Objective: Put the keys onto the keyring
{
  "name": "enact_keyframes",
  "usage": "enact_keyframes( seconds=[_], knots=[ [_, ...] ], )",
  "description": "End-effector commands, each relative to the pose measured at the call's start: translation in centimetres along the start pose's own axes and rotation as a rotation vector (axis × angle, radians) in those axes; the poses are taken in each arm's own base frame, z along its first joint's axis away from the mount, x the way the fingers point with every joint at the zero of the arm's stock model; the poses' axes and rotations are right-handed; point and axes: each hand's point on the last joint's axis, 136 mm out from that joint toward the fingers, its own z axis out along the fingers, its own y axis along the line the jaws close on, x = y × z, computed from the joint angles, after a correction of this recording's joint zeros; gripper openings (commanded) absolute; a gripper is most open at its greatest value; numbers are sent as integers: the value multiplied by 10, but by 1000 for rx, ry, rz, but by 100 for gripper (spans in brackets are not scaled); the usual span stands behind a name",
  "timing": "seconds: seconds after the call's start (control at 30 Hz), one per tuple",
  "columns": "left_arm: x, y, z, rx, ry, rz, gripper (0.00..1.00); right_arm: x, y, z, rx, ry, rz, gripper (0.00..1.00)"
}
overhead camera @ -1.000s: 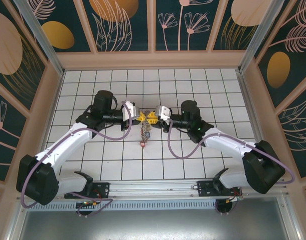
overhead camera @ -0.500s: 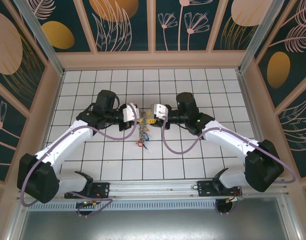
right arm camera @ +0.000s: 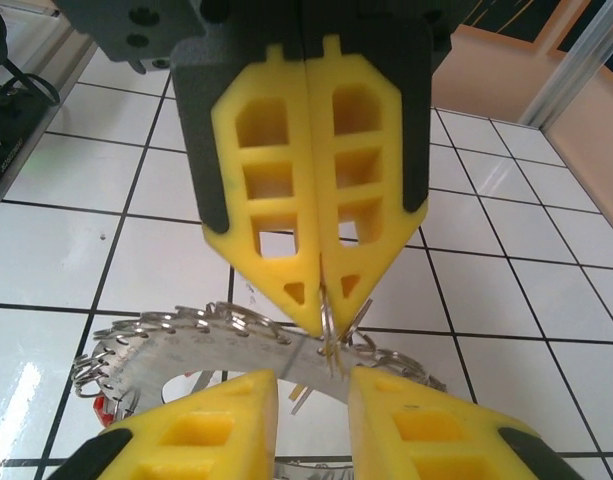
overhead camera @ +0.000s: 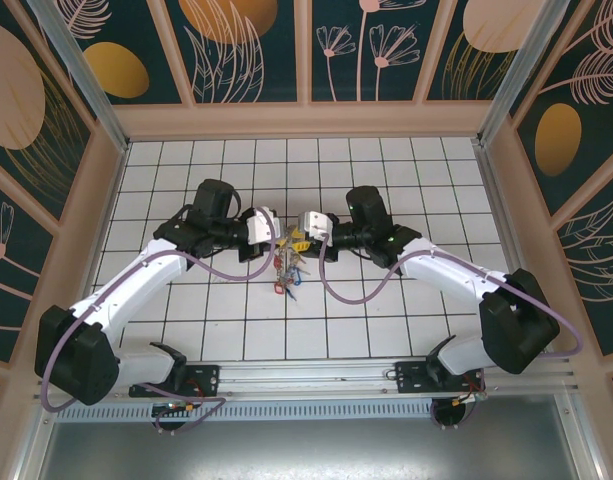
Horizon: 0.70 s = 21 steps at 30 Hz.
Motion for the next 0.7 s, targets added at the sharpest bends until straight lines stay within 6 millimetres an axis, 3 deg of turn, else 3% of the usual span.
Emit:
enact_keyframes(
  seconds=[0.0,0.13,0.23,0.4,0.53,0.67],
  knots=[
    [-18,2,-2,13,-41,47,0,-20,-3,4,-19,-56,-32,24],
    [-24,0,-3,23,-79,45,0,-18,-1,7,-24,-50,-26,21],
    [-31,0,-4,27,-112,42,0,-17,0,8,-28,-48,-25,0],
    [-38,4,-10,4,-158,21,4,-24,-1,-1,2,-91,-27,0],
    [-41,7,-22,7,-258,-32,9,-39,-6,-19,80,-205,-17,0],
    [-39,3,-20,24,-272,-49,12,-54,-6,-35,139,-330,2,0]
  ],
)
